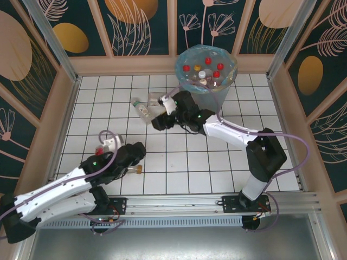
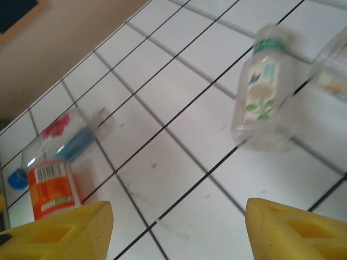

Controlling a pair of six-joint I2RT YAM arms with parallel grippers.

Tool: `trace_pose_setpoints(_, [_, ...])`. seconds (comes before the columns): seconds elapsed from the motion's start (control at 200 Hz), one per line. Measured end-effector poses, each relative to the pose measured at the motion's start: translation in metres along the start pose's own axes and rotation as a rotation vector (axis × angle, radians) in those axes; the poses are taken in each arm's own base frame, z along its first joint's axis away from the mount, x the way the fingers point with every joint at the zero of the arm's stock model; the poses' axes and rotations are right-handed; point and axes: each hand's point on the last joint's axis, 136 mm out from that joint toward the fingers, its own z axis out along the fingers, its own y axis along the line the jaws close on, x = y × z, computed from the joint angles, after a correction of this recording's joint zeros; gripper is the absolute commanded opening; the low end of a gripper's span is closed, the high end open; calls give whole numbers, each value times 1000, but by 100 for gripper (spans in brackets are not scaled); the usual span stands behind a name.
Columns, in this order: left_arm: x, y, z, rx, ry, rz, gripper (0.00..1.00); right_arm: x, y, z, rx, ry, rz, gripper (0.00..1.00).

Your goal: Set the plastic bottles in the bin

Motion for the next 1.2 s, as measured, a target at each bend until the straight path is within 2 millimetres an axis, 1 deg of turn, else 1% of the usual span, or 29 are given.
trace_pose_setpoints(0.055, [-8,6,-8,3,-30,-27,91,25,3,6,-40,26,10,66])
trace_pose_setpoints(0.065, [-11,8,-10,2,-39,-33,91,32,6,7,-54,35,10,66])
trace_pose_setpoints(0.085, [-13,10,-12,2,-46,-39,91,37,7,8,-63,41,12,66])
trace_pose_setpoints(0.09, [-15,11,-14,1,-52,-42,91,43,9,9,-75,48,11,66])
trace_pose_setpoints(0.13, [-20,15,-19,-8,-72,-49,91,59,17,12,-113,67,7,67])
trace_pose_setpoints(0.19, [-28,19,-25,-26,-98,-51,92,76,34,15,-174,86,-23,69])
trace_pose_setpoints(0.24, [-33,21,-28,-46,-115,-42,92,85,51,18,-222,92,-68,70])
trace_pose_setpoints(0.35, [-43,22,-35,-87,-147,-19,93,96,90,27,-312,88,-194,73])
trace_pose_setpoints(0.45, [-51,22,-42,-107,-174,-7,93,111,113,40,-353,112,-277,74])
trace_pose_setpoints(0.505, [-56,22,-46,-113,-188,-5,93,117,120,50,-350,127,-313,75])
trace_pose_setpoints(0.585, [-65,23,-54,-113,-218,-12,93,119,127,66,-336,146,-354,77])
trace_pose_setpoints(0.711, [-78,30,-68,-107,-261,-38,93,112,139,90,-304,150,-421,80])
trace_pose_setpoints(0.851, [-90,40,-83,-100,-304,-73,93,108,155,107,-299,151,-471,81])
trace_pose_setpoints(0.956, [-96,47,-92,-108,-326,-80,92,114,165,117,-311,169,-489,82])
trace_pose_setpoints(1.051, [-99,52,-95,-123,-339,-70,93,118,168,128,-313,184,-496,82])
trace_pose_setpoints(1.201, [-101,56,-97,-140,-348,-56,93,130,166,145,-305,228,-501,82])
